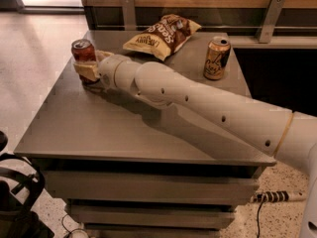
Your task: Knock coke can over
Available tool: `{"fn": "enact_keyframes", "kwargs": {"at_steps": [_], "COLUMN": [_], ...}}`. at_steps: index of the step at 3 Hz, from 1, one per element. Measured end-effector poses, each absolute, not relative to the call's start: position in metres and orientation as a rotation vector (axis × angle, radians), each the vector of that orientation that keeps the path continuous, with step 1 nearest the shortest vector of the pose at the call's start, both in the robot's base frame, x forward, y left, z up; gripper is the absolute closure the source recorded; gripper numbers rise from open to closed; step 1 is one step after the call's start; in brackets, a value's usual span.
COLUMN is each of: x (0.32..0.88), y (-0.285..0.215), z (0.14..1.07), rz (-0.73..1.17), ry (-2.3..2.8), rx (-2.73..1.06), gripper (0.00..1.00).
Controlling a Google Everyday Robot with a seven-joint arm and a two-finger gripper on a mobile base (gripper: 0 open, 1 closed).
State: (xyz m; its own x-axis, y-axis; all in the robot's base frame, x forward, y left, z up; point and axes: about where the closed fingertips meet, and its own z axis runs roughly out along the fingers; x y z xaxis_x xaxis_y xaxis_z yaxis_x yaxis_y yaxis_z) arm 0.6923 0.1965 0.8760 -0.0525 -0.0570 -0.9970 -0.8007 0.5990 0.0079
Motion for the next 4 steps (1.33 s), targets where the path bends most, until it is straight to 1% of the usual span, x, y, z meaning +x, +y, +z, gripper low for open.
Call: {"fn": "enact_keyframes", "kwargs": {"at_steps": [1,3,4], "x": [0.692,0.690,0.689], "y": [0.198,0.194,0.176], "z": [0.876,0.881,0.899], "rz": [0.711,0.704,0.675], "ry": [1.519,1.543,1.575], "rx": [-0.756,-0.788,-0.849], "gripper": [1.00,1.00,1.00]}}
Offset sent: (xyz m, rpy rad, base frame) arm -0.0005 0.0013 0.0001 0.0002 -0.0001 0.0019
